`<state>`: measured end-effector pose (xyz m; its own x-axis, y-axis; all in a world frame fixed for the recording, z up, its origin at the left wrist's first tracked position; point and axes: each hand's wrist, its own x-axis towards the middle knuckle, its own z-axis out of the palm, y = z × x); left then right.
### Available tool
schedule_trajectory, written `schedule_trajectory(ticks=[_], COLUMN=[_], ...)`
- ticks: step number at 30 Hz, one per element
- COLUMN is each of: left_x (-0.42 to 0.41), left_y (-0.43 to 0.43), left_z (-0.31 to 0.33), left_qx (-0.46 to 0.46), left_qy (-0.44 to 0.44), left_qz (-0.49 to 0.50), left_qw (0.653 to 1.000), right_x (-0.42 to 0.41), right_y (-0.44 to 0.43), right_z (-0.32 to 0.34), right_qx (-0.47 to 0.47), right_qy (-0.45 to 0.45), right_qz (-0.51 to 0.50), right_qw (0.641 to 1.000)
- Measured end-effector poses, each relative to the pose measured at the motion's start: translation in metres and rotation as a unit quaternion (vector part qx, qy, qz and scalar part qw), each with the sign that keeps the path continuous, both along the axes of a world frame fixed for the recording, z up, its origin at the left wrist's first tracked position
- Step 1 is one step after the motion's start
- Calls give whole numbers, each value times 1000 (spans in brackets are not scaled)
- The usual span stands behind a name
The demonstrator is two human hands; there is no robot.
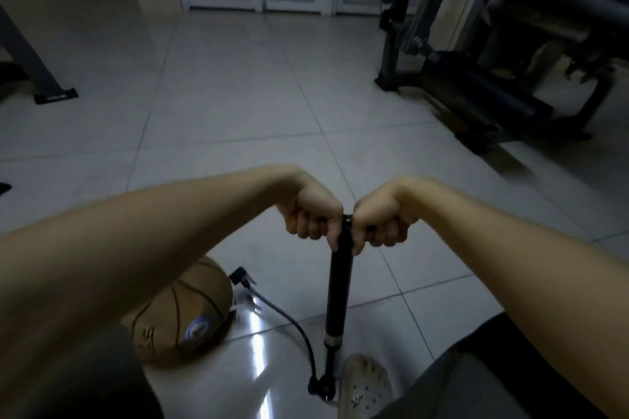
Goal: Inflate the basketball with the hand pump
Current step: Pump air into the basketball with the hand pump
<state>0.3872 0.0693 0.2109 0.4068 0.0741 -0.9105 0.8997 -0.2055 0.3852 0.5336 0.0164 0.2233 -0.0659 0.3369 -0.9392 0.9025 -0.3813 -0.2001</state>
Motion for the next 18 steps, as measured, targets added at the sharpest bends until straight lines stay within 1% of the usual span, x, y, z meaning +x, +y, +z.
schedule_trajectory(ticks=[3,5,7,10,14,18], left_x=[13,16,20,21,12,-4], left_y=[13,13,7,-7,-17,-24], left_z=[47,46,20,-36,-101,-140], left_qx=[22,13,-5,3,33,32], left_qy=[-27,-19,-2,11,-7,-20], left_qz=[-22,-41,-59,-70,-83,-76], left_qw=[999,999,998,997,996,996], right_x=[13,13,12,4,-12,-29], right_y=[2,-5,-17,-34,-48,-52], right_z=[46,44,18,-37,-97,-131], right_qx=[31,29,17,14,17,6], right_qy=[11,12,10,5,5,-6], right_qz=[-37,-46,-63,-86,-116,-113], right_qw=[999,998,998,996,993,994])
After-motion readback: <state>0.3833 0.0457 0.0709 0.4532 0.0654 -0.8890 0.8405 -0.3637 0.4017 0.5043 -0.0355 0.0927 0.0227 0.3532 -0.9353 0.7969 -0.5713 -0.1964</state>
